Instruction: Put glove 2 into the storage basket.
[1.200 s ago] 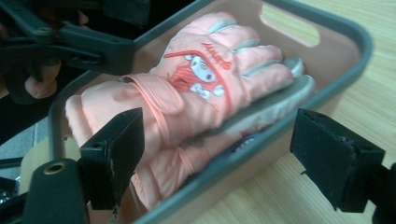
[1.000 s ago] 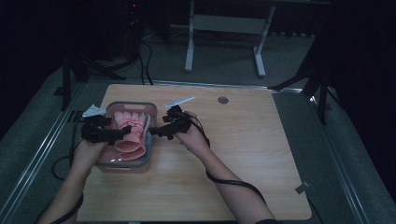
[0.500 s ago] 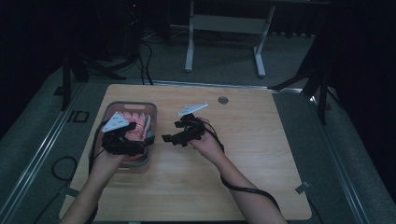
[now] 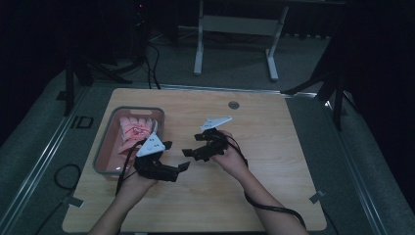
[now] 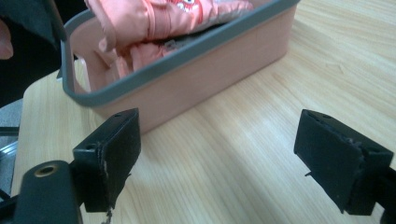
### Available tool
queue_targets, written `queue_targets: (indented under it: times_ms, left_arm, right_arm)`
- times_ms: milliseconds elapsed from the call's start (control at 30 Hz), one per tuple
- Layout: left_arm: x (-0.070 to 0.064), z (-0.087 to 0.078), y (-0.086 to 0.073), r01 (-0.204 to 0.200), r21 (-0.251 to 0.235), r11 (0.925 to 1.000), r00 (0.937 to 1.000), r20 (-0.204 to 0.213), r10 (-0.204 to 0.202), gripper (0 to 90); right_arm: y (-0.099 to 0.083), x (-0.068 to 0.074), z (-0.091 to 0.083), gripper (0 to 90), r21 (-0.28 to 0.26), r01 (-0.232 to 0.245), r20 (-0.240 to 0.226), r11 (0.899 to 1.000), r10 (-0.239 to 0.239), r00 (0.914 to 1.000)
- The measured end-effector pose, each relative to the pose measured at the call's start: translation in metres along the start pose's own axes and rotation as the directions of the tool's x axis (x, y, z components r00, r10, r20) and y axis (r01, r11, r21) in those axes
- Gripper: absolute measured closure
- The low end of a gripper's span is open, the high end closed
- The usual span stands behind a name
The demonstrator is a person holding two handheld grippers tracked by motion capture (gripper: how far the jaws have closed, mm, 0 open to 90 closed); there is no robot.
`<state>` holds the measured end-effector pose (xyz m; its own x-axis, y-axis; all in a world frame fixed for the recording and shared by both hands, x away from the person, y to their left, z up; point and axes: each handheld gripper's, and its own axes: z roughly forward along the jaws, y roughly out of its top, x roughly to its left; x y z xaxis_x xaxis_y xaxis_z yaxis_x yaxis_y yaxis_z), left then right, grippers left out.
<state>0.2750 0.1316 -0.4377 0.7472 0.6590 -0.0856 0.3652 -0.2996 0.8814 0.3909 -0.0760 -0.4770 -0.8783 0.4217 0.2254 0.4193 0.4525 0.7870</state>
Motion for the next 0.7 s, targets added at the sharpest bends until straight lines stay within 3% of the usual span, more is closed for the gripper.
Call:
queue_targets:
  times_ms: [333,500,700]
  left_arm:
    - [-0.023,0.029,-0.017,-0.023,0.053,0.9984,0.9959,0.089,0.018,8.3]
    - [-0.03,0.042,-0.027,-0.047,0.078,0.9959,0.9917,0.123,0.037,8.5]
    - [-0.036,0.054,-0.039,-0.054,0.086,0.9949,0.9866,0.158,0.04,8.5]
  right_arm:
    - [-0.028,-0.006,-0.011,14.6,0.015,0.008,0.006,1.0,-0.008,0.9999]
    - [-0.045,-0.005,-0.009,14.0,0.025,0.057,0.017,0.998,-0.057,0.9982]
    - [-0.063,-0.007,-0.01,14.0,0.031,0.041,0.0,0.999,-0.041,0.9991]
